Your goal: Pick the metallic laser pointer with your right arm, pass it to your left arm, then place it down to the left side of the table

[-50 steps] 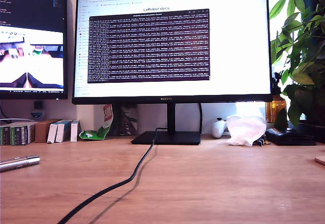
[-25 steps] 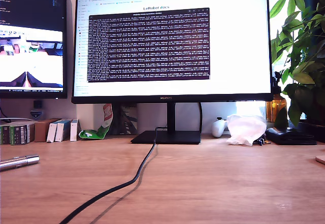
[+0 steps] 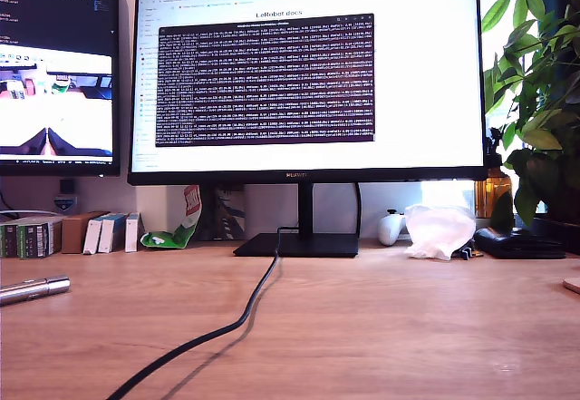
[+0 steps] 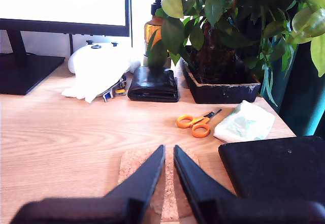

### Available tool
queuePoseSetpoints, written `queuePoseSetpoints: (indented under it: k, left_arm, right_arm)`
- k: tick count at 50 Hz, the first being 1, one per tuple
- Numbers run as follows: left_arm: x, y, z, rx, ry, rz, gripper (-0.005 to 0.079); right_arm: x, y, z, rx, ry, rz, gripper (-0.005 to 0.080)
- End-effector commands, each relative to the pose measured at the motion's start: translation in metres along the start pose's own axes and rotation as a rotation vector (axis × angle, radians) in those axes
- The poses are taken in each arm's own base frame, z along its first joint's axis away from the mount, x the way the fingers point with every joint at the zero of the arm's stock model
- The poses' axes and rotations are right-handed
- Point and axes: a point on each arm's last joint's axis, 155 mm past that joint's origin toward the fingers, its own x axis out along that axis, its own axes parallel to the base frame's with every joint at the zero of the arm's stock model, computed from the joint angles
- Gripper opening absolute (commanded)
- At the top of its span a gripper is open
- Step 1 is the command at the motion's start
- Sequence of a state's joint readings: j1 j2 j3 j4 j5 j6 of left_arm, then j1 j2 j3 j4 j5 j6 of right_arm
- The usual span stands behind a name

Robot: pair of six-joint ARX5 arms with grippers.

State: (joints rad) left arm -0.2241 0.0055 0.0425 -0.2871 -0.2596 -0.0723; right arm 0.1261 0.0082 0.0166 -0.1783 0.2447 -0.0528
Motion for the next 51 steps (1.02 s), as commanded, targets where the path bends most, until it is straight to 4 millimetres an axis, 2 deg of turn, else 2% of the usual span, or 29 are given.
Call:
queuePoseSetpoints:
  k: [1,8,13,51]
  left_arm:
    - [0.004,0.015,-0.014,-0.009,0.023,0.061,-0.0021]
    - [0.002,0.043,-0.013,-0.038,0.019,0.172,-0.0022]
    - [0.001,0.051,-0.013,-0.047,0.019,0.208,-0.0022]
    - [0.001,0.052,-0.013,-0.047,0.019,0.208,-0.0022]
  right_arm:
    - [0.001,0.000,-0.002,0.002,-0.005,0.000,0.0053]
    - [0.001,-0.017,-0.003,0.014,0.000,-0.067,0.0053]
    - [0.001,-0.029,-0.004,0.022,0.005,-0.117,0.0053]
    - [0.001,-0.032,-0.005,0.024,0.006,-0.130,0.0053]
